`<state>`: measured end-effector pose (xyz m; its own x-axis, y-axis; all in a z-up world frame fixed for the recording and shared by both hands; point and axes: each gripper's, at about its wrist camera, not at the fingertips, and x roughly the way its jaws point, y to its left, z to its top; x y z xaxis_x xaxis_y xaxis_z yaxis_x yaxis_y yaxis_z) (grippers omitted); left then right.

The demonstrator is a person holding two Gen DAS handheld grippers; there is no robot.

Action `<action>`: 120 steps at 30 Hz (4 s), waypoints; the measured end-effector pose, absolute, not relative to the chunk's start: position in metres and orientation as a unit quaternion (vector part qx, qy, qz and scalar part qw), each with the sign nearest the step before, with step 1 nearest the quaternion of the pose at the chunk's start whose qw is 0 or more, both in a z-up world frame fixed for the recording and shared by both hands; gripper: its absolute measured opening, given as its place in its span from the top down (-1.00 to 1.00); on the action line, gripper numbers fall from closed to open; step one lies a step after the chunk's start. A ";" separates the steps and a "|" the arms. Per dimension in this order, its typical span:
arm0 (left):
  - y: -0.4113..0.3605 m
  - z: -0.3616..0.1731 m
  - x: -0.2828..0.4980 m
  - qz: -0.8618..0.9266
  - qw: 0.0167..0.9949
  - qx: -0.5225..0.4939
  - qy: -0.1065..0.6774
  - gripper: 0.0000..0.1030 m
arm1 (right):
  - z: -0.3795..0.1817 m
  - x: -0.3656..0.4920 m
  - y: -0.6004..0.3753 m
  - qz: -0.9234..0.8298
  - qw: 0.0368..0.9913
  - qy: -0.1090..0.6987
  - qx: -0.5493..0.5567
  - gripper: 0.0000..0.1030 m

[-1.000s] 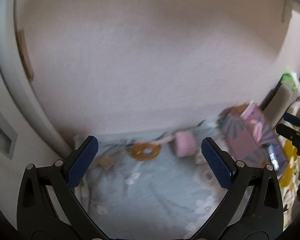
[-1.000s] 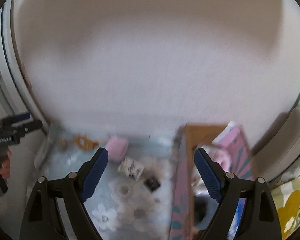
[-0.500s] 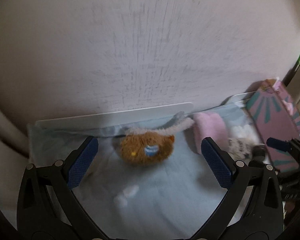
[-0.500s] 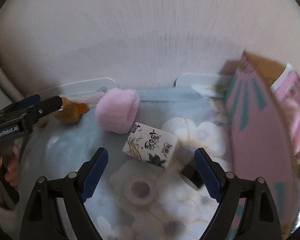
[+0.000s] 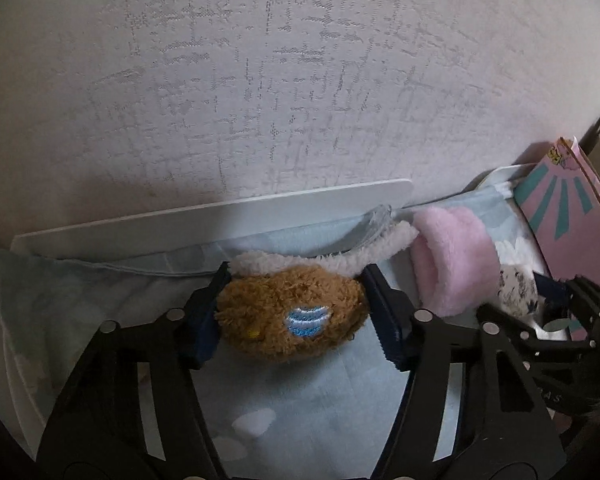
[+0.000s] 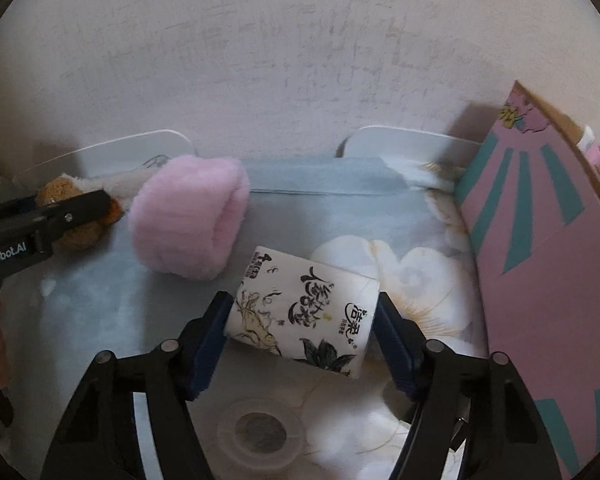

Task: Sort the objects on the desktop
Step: 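Grasp the printed tissue pack with the right gripper while left grasps the brown plush toy, then carry the tissue pack and plush toy into the cardboard box and release both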

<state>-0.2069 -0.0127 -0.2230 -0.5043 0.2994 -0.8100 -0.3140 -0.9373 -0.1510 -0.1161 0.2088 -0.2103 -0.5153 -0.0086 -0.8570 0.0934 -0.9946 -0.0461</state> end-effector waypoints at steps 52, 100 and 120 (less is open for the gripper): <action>0.057 -0.039 -0.129 0.878 0.251 -0.406 -0.031 0.02 | -0.033 -0.033 0.347 -0.896 0.017 -0.040 0.442 -0.26; 0.286 -0.098 -0.128 0.793 0.375 -0.479 0.044 -0.99 | -0.091 -0.002 0.448 -0.863 -0.077 -0.112 0.487 -0.54; 0.183 -0.046 -0.103 0.839 0.340 -0.422 0.044 -0.99 | -0.036 0.000 0.389 -0.896 -0.018 -0.074 0.438 -0.54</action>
